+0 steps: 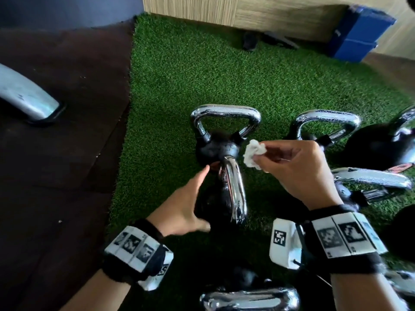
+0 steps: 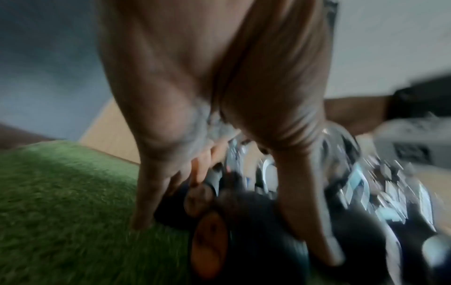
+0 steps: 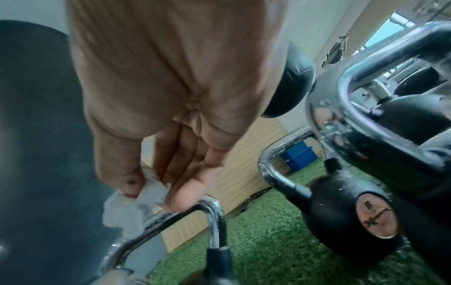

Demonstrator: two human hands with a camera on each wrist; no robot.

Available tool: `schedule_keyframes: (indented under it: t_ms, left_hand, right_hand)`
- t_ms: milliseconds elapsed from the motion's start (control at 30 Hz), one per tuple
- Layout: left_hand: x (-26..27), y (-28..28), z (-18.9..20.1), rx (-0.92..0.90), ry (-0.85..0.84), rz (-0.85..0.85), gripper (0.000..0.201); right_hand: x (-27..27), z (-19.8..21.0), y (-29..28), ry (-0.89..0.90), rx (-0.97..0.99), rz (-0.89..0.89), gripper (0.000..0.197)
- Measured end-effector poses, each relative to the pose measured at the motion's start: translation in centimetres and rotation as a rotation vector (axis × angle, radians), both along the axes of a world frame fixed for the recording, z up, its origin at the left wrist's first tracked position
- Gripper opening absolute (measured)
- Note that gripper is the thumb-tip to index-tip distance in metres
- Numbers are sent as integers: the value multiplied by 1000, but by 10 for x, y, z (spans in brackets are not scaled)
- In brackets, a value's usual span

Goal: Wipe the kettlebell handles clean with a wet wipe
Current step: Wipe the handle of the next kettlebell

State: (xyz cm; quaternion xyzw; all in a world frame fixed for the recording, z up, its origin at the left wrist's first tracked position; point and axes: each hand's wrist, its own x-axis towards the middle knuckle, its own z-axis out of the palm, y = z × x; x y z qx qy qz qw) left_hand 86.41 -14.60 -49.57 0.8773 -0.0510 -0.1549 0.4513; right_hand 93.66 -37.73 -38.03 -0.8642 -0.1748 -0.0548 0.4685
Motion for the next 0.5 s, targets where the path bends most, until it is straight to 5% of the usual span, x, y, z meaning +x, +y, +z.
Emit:
schedule_keyframes:
  t_ms: [67, 133, 267, 400, 500]
  left_hand:
    - [0, -21, -19, 158, 2, -110, 162]
    - [2, -48, -33, 132, -156, -64, 168]
    - [12, -66, -50, -2, -415, 102, 132]
    - [31, -40, -48, -290, -370, -69, 116]
    - [35, -33, -46, -317, -419, -140, 111]
  right_hand:
    - [10, -14, -9, 52, -61, -76, 21]
    - [19, -34, -13, 124, -140, -118, 14]
    - [24, -72, -8, 307, -168, -105, 12]
    - [23, -85, 0, 415, -60, -60, 9]
    - [18, -93, 9, 356, -203, -18, 6]
